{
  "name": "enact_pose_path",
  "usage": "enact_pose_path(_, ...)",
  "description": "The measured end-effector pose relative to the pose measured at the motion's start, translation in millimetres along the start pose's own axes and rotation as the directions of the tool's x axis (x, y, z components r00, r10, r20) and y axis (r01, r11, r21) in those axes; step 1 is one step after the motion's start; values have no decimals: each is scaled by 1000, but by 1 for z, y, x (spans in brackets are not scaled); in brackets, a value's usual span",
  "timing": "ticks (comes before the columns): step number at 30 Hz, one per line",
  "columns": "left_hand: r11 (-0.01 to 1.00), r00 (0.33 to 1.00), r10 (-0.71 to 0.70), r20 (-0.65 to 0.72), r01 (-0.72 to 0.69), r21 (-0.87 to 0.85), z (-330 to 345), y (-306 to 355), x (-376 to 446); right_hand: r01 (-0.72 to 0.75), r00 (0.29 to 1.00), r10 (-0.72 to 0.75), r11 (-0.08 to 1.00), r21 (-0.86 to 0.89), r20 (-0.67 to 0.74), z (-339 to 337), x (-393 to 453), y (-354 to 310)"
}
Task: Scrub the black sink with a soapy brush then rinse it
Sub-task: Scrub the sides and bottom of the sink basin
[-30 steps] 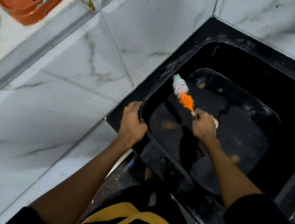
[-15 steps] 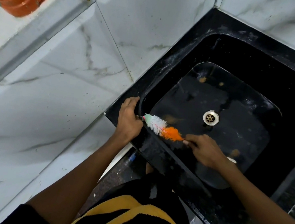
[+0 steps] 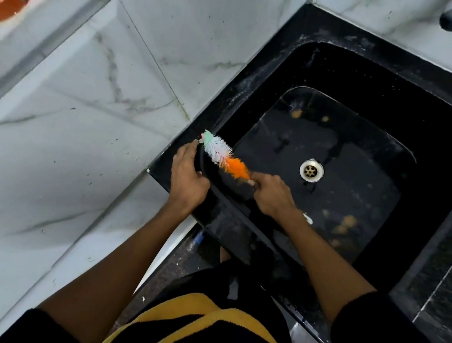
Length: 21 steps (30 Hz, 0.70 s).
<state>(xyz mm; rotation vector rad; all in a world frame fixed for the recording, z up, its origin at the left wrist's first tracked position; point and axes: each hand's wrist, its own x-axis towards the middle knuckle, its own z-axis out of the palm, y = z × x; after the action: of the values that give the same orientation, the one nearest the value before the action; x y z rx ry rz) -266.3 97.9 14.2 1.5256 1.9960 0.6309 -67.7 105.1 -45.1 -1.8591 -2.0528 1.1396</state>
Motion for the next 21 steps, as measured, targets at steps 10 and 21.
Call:
enact_pose_path(10, 1000, 1000, -9, 20, 8, 24, -2, 1, 0, 165, 947, -83, 955, -248, 311, -52, -88, 95)
enact_pose_path(21, 980, 986, 151, 67, -158, 117, 15, 17, -28, 180, 965, -135, 964, -193, 223, -52, -82, 37)
